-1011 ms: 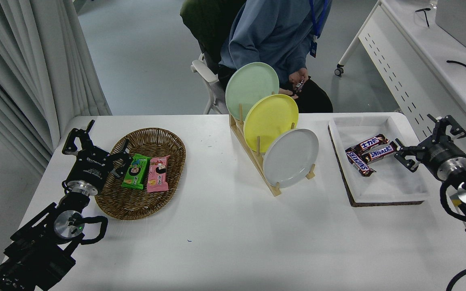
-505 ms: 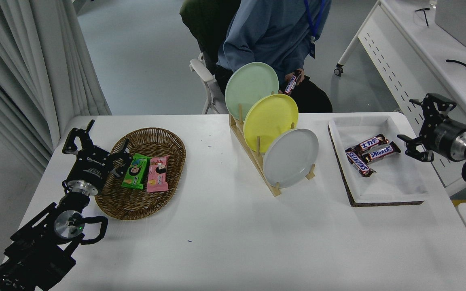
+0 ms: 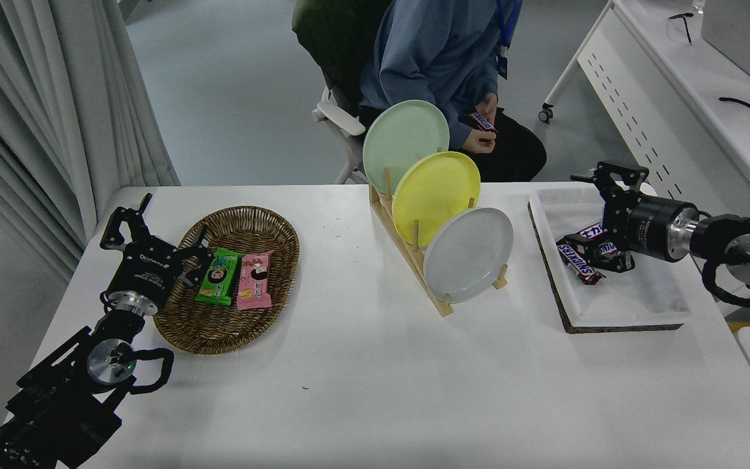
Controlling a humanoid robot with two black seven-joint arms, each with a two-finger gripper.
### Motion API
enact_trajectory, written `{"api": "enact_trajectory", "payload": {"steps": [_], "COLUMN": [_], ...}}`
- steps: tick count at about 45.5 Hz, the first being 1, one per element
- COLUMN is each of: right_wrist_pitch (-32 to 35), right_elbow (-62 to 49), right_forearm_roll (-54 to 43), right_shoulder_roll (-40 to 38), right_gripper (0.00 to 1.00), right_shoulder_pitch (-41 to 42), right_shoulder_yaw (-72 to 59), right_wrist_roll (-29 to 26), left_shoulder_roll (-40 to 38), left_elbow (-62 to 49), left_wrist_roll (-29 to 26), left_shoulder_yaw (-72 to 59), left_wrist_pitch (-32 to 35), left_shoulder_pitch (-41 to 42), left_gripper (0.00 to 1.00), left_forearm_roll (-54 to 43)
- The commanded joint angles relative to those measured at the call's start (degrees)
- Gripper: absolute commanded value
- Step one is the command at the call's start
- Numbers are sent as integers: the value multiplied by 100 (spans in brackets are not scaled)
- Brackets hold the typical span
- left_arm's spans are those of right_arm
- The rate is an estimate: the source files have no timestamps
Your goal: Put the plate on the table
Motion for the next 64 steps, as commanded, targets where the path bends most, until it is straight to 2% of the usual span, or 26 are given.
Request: {"api": "enact_trajectory", "payload": {"steps": [1, 6, 15, 21, 28, 38, 64], "right_wrist_pitch": [-107, -185, -1266, -1495, -1451, -1337, -924], "right_elbow": [522, 584, 549, 505, 303, -637, -1824], "right_forearm_roll": [43, 227, 482, 570, 447, -212, -159], "right_shoulder_roll": [73, 99, 450, 731, 1109, 1751, 2709], "right_gripper": [100, 100, 100, 100, 100, 100, 99], "right_shoulder_pitch": [607, 783, 897, 845, 845, 836, 599], "right_shoulder_yaw": [-396, -538, -582, -512, -581, -582, -336], "right_wrist_roll": [-44, -132, -509, -896, -932, -940, -932], "left_shoulder_roll": [0, 0, 0, 0, 0, 0, 0], "left_elbow": [4, -5, -5, -5, -5, -5, -5], "left_wrist_roll": [0, 0, 0, 0, 0, 0, 0], "left_shoulder_yaw": [7, -2, -2, -2, -2, -2, -2], "left_wrist_pitch": [1, 1, 1, 1, 1, -8, -8], "left_shoulder_pitch": [0, 0, 0, 0, 0, 0, 0], "left_gripper": [100, 100, 100, 100, 100, 100, 100], "left_forearm_roll": [0, 0, 0, 0, 0, 0, 0]}}
